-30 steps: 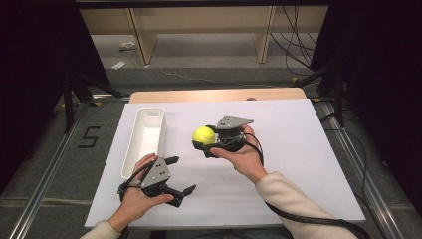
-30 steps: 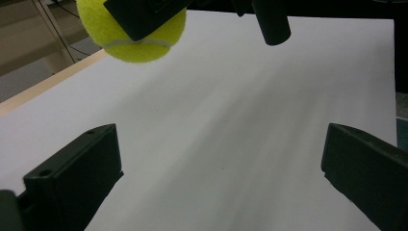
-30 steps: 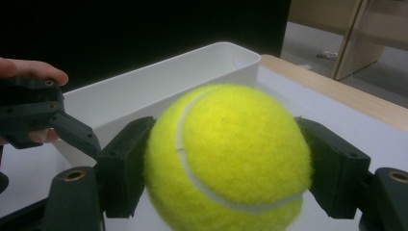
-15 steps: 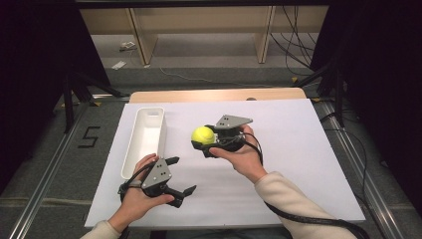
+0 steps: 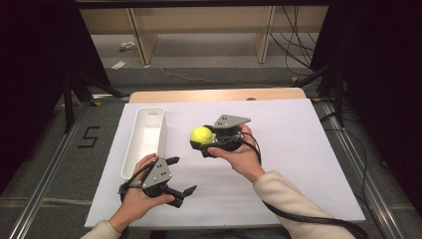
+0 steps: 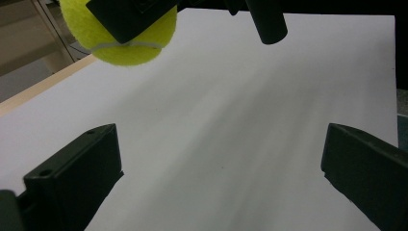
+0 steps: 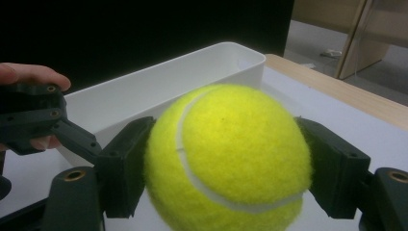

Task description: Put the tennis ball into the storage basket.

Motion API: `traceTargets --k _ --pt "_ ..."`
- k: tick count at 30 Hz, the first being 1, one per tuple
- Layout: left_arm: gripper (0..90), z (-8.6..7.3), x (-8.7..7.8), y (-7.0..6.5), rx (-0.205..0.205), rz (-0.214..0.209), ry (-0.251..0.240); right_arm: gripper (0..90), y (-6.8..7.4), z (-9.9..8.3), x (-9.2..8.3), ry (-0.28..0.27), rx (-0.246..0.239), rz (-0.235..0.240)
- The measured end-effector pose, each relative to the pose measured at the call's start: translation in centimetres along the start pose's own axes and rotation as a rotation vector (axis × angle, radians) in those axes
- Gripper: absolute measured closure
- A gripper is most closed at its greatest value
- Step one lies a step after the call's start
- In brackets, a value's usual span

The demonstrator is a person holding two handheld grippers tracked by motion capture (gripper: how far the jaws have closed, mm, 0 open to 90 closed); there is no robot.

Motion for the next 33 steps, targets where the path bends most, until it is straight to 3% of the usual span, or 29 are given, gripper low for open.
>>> traceTargets --k 25,26,27,29,33 --pt "0.0 -0.1 -0.1 -0.3 -0.015 -0.015 0.010 26.2 0.3 0.5 1.3 0.005 -0.008 0.015" --pt "0.0 0.1 -0.2 0.5 0.020 0.056 0.001 26.2 0.3 0.4 1.4 0.005 -0.008 0.015" --pt "0.0 0.1 -0.1 0.7 0.035 0.057 -0.004 26.2 0.3 0.4 1.5 0.004 -0.008 0.014" --pt "0.0 0.2 0.0 0.6 0.089 0.009 -0.014 26.2 0.4 0.5 1.6 0.006 -0.009 0.017" --pt "0.0 0.2 0.0 0.5 0.078 0.010 -0.012 26.2 0.5 0.6 1.9 0.006 -0.014 0.022"
Point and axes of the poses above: each handheld gripper's, and its own axes: x roughly forward along the jaws, z roughly out of its top, y roughly to its left, the point moved 8 cm from there along x, roughly forward along the jaws, and after that the axes turned 12 degrees about z, right-handed, at the moved point
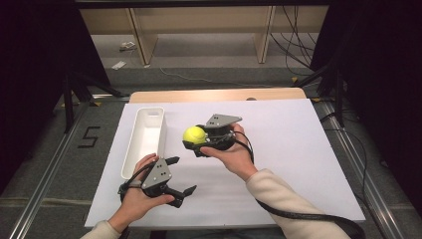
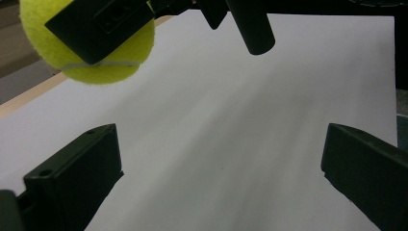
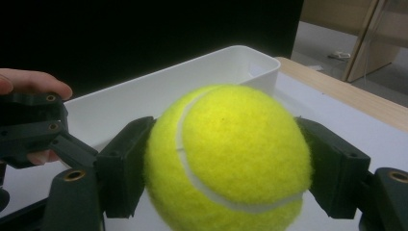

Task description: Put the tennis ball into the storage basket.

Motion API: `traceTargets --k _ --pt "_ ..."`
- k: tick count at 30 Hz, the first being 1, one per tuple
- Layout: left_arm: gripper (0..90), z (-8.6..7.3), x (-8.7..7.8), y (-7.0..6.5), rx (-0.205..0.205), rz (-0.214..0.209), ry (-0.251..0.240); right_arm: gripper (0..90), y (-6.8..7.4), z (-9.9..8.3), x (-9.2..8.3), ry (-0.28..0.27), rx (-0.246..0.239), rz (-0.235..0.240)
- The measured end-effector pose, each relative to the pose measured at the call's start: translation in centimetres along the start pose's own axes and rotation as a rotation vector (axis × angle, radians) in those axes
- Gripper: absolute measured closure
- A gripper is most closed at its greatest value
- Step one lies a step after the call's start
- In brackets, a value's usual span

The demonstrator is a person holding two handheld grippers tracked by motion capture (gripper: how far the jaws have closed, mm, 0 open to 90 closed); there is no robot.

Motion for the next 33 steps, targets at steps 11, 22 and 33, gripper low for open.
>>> traceTargets --k 11,22,33 --pt "0.0 -0.1 -0.1 -0.3 -0.052 -0.003 0.010 26.2 0.1 -0.2 0.5 0.010 -0.005 0.005" --pt "0.0 0.0 -0.2 -0.9 -0.099 -0.033 0.014 26.2 0.3 0.1 1.0 0.012 -0.011 0.011" --pt "0.0 0.0 -0.2 -1.1 -0.095 -0.038 0.013 26.2 0.5 0.3 1.3 0.012 -0.014 0.009"
Point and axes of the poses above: each handheld gripper's, and its own axes: x roughly forward along the jaws, z roughly out of its top, y roughly to its left, the point moved 8 cm from there along x, roughly forward along the jaws, and after that the axes turned 12 degrees about z, right-handed, at the moved point
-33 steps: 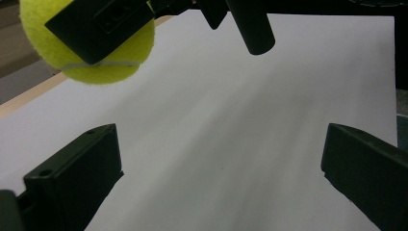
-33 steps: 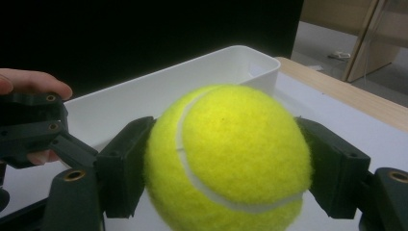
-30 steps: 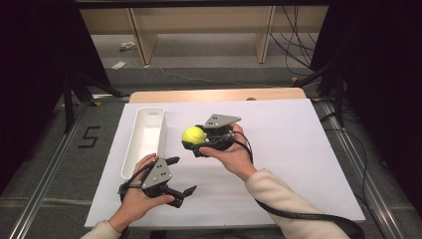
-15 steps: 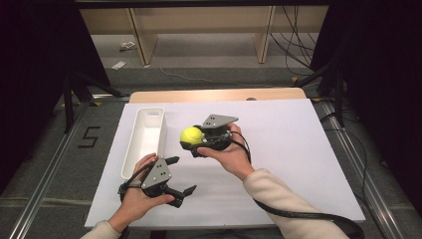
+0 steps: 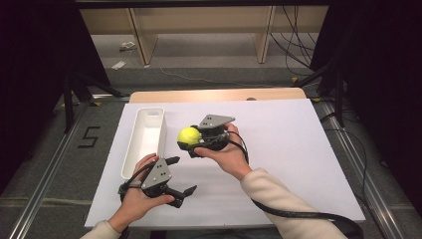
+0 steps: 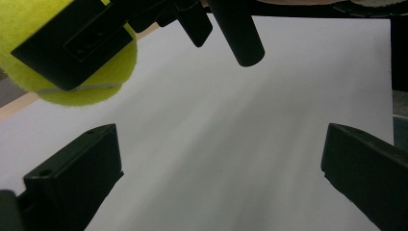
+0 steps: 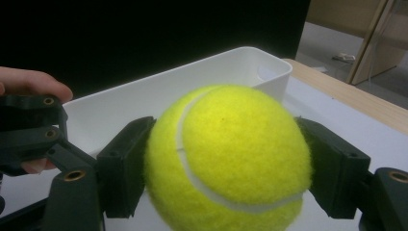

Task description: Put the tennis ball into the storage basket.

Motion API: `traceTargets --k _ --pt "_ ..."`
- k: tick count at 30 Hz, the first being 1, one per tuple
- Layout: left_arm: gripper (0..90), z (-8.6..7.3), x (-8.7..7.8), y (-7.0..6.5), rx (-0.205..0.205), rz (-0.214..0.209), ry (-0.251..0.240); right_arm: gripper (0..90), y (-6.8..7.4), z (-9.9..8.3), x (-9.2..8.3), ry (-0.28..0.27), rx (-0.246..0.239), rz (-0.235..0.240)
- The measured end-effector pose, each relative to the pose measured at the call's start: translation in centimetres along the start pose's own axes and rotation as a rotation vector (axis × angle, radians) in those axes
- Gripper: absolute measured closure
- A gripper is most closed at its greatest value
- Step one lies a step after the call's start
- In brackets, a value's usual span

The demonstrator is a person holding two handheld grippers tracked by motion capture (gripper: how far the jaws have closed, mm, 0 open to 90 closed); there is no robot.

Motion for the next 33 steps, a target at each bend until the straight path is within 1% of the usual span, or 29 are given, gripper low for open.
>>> traceTargets --k 28,33 --pt "0.1 0.03 0.03 -0.07 0.004 0.000 0.001 26.2 0.06 0.39 0.54 0.002 -0.004 -0.003" --pt "0.1 0.05 0.03 -0.08 0.006 0.001 0.000 26.2 0.14 0.65 0.70 0.003 -0.014 -0.002"
Point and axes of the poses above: each handheld gripper's, and its own axes: x roughly forward along the jaws, z roughly out of its top, y roughly to its left, the point moved 8 cm from there along x, roughly forward along the jaws, and after that the axes turned 12 degrees about z, right-handed, at the moved point
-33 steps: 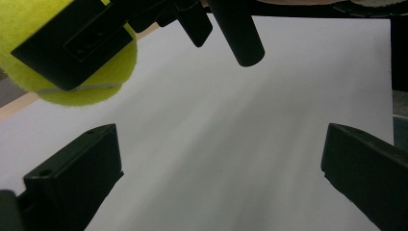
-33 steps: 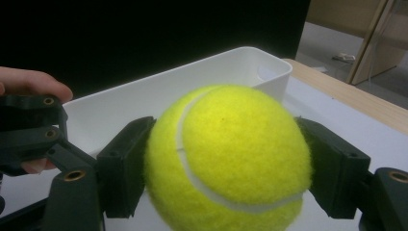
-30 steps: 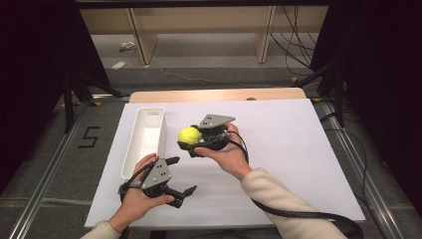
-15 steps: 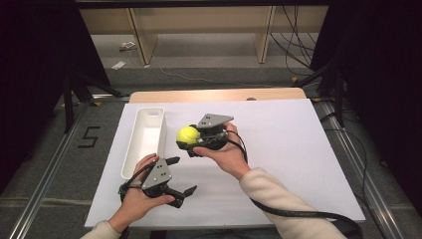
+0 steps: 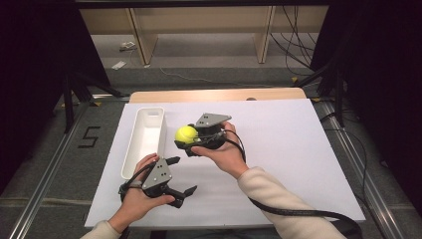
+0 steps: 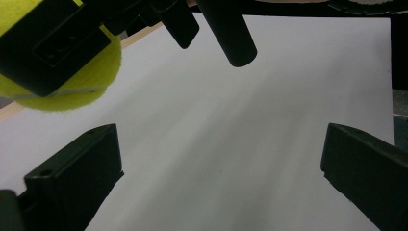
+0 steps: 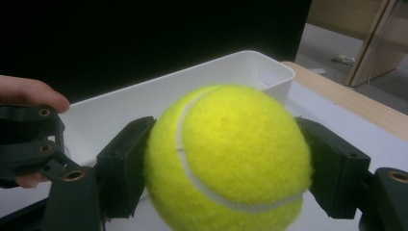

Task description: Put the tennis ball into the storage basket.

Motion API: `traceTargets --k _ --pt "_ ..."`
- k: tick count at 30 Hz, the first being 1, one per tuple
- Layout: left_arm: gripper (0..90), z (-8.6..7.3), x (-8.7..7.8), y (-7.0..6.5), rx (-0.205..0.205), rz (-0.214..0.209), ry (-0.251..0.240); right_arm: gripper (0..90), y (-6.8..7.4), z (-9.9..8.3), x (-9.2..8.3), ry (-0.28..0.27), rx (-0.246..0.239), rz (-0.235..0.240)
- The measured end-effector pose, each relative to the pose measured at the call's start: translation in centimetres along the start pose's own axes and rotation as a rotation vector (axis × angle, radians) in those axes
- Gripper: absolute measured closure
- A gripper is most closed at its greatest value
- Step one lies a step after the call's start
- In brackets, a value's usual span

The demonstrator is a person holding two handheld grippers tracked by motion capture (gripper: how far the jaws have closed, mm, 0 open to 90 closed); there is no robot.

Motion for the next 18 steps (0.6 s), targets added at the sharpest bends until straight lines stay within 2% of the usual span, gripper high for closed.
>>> traceTargets --k 18 --pt "0.2 -0.01 -0.01 -0.02 0.003 0.001 0.000 26.2 -0.15 0.64 0.47 0.003 -0.014 -0.002"
Point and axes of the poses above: each handheld gripper's, and its own axes: x roughly forward along the jaws, z roughly out of its top, y roughly to its left, the point moved 8 cm from there along x, roughly forward along the jaws, and after that the axes turned 12 degrees about z, right-handed, at the moved point
